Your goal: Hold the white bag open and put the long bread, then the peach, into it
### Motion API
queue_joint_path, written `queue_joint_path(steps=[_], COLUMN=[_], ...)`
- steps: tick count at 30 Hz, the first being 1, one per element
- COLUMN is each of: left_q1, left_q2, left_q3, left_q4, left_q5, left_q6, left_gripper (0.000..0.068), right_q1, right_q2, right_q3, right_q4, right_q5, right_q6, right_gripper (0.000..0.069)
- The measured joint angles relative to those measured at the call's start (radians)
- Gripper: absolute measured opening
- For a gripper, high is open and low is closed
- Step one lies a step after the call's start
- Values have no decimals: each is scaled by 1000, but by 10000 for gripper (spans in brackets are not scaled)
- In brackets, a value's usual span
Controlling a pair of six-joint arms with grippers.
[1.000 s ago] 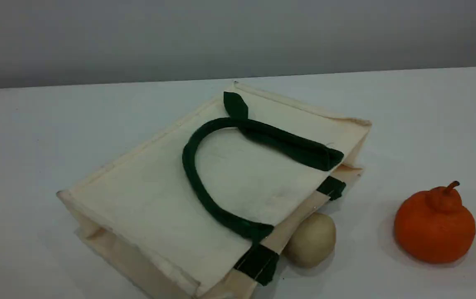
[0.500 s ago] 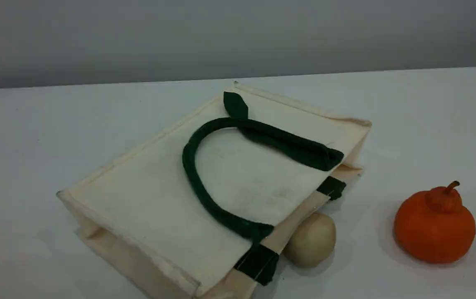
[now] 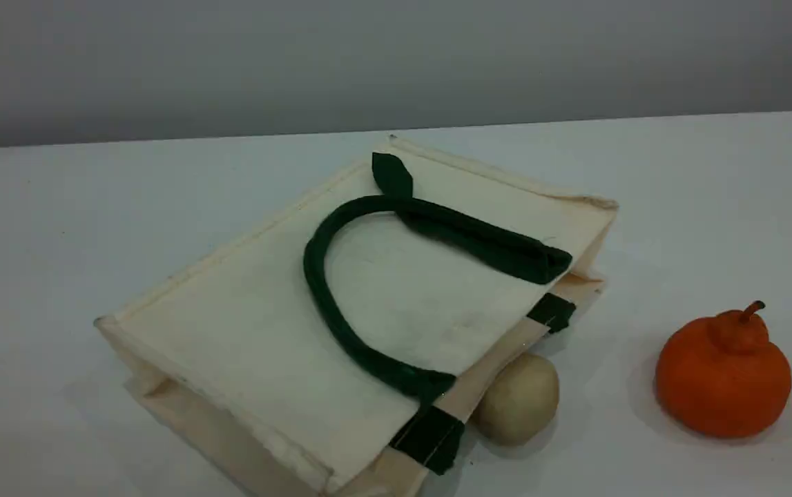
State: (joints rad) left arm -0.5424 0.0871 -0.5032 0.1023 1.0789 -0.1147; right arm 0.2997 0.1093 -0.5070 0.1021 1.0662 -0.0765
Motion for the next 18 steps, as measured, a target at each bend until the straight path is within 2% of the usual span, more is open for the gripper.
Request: queue_joint_path(steps=[13,16,18], left_q1=[7,74,150], left_q2=[-73,-89,-88], left_q3=[-2,-2,-2], left_q4=[0,-1,-1], left_q5=[1,3,3], left_q6=[1,1,1], left_gripper=[503,503,503], right_q1=[-1,-35,-80], right_q2=[-4,-10,-10], right_q3=[0,0,0], right_q4=[1,7,13], right_q5=[0,-1,-1], right_q6=[0,0,0], right_gripper=[586,586,586])
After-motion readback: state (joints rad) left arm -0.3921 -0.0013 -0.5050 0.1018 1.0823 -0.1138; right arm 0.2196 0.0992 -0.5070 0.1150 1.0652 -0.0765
